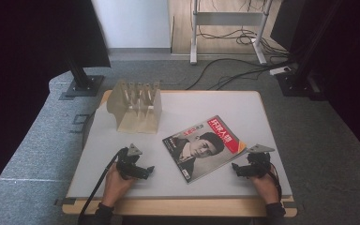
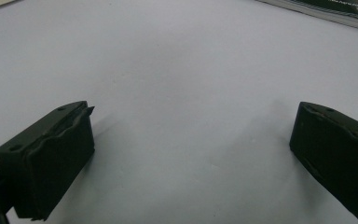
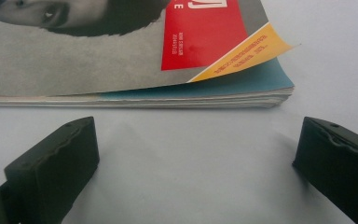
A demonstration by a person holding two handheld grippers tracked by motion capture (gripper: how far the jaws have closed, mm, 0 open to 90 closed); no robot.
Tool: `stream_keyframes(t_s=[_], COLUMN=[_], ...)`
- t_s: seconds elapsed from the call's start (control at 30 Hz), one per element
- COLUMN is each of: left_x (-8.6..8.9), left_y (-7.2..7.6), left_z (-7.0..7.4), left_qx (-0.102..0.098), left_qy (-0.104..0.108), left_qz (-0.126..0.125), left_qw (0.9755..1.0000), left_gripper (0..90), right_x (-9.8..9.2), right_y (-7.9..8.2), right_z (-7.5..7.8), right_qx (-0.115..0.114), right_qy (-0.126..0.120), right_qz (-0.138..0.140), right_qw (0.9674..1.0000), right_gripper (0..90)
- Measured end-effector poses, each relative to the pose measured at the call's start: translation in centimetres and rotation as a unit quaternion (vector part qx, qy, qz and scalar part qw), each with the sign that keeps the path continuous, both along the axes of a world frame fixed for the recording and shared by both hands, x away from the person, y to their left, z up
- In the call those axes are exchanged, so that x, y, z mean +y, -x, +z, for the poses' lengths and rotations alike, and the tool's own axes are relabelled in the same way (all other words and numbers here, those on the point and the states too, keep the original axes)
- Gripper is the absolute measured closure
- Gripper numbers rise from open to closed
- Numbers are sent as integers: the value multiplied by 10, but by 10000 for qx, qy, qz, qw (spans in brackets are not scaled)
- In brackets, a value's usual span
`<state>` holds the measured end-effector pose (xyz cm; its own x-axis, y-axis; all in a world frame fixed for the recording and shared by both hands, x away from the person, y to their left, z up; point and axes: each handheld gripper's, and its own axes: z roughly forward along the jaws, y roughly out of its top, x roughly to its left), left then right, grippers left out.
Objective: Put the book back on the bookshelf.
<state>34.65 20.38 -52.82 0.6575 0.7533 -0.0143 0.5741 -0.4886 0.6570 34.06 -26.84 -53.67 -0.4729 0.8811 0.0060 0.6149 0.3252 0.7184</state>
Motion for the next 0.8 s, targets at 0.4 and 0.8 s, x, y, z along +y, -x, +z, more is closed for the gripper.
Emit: stream_keyframes(t_s=[0.4,0.8], left_x=[-1,-2], left_y=[-1,-12], left_z=[0,13], left_qx=[21,73], left_qy=[21,-47], left_qz=[46,-199], left_qw=[10000,9998], left_gripper=[0,0], right_x=[0,-3], right_y=[0,1], right_z=[0,2], right_qx=[0,23], right_qy=[-3,-162], right_qz=[4,45], right_qw=[10000,9999], right_gripper=[0,0])
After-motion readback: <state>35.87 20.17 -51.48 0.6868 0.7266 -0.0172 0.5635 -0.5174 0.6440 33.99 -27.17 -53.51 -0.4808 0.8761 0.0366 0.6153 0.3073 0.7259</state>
